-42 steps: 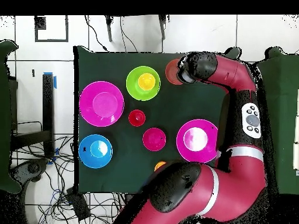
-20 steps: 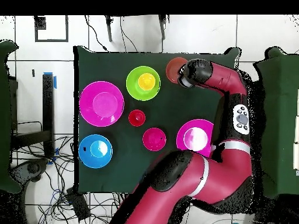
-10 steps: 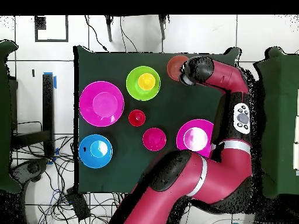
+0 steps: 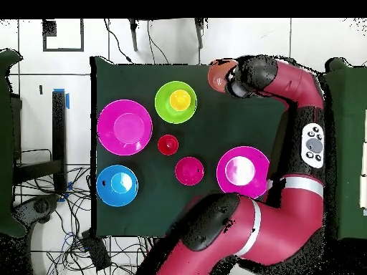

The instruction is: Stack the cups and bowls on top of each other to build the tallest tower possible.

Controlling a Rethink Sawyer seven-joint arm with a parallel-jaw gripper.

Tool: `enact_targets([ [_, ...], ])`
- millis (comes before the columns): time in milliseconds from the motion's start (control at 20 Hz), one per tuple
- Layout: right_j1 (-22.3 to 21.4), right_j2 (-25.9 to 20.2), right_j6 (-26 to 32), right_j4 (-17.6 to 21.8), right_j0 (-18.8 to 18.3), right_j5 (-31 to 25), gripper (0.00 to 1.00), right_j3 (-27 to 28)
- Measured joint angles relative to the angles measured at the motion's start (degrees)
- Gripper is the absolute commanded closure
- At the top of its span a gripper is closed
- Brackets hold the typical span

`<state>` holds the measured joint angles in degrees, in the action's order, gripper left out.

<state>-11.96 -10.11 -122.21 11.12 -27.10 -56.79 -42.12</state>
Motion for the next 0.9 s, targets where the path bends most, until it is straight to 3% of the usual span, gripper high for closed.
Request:
enact_targets([
  [500, -9.0, 0.0, 0.0, -2.1, -0.1, -3.1, 1.0, -2.6],
  [900, -12.7, -0.5, 0.0, -4.5, -0.2, -3.1, 1.0, -5.0],
])
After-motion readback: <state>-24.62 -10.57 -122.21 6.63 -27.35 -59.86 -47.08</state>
